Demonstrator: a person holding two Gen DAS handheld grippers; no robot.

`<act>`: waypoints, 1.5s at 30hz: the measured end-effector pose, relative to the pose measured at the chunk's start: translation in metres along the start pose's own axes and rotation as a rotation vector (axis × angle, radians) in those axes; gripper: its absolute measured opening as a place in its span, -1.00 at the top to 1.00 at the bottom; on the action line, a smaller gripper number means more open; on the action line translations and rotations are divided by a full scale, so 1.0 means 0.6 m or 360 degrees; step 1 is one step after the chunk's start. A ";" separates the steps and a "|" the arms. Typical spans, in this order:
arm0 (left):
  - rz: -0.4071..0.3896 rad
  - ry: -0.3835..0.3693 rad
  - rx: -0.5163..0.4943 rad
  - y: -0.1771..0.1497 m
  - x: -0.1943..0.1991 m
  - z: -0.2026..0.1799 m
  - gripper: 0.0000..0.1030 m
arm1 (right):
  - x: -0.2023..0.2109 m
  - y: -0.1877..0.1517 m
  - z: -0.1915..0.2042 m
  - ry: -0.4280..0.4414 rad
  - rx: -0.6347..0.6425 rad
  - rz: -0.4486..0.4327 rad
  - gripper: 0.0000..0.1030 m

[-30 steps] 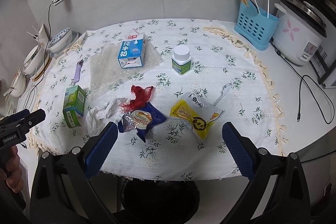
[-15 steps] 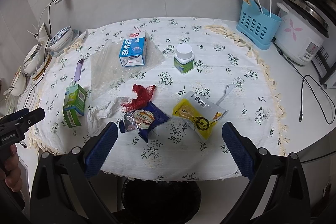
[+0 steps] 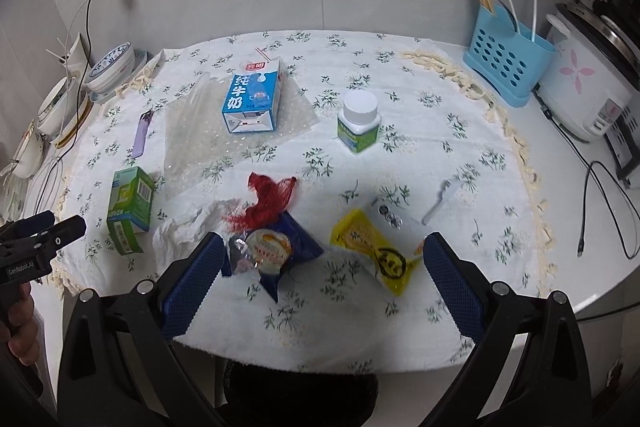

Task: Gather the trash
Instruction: 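Grasp the green medicine box with the left gripper while the right gripper grasps the white pill bottle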

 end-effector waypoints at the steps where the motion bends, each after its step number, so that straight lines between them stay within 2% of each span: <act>1: 0.0020 0.0012 0.0003 0.004 -0.011 0.004 -0.83 | -0.008 0.009 0.000 -0.0005 0.0000 0.0008 -0.85; 10: 0.0150 0.0041 0.0032 0.038 -0.089 0.018 -0.79 | -0.088 0.087 -0.018 -0.0050 -0.0003 0.0054 -0.85; 17: 0.0209 0.0057 0.0055 0.065 -0.123 0.019 -0.73 | -0.145 0.137 -0.047 -0.0084 -0.0041 0.0107 -0.85; 23: 0.0262 0.0054 0.0070 0.070 -0.146 0.019 -0.59 | -0.173 0.167 -0.074 -0.0080 -0.0116 0.0129 -0.70; 33: 0.0305 0.0025 0.0051 0.067 -0.161 0.010 -0.26 | -0.210 0.197 -0.073 -0.0077 -0.0134 0.0173 -0.49; 39: 0.0311 0.0014 0.0022 0.068 -0.163 0.005 -0.03 | -0.221 0.202 -0.075 -0.0075 -0.0155 0.0180 -0.22; 42: 0.0309 0.0009 0.0020 0.071 -0.163 0.004 0.03 | -0.230 0.202 -0.078 -0.0070 -0.0171 0.0204 0.02; 45: 0.0301 0.0000 0.0005 0.071 -0.159 0.002 0.07 | -0.227 0.201 -0.078 -0.0058 -0.0176 0.0192 0.05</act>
Point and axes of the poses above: each gripper's, at about its wrist camera, not at the fingertips, and x roughly against the way its jaws point, z to its left, y to its top, the point moved 6 cm from there along -x, roughly the way its jaws point, and after that the axes turned 12 degrees about z, right-handed, at the moved point
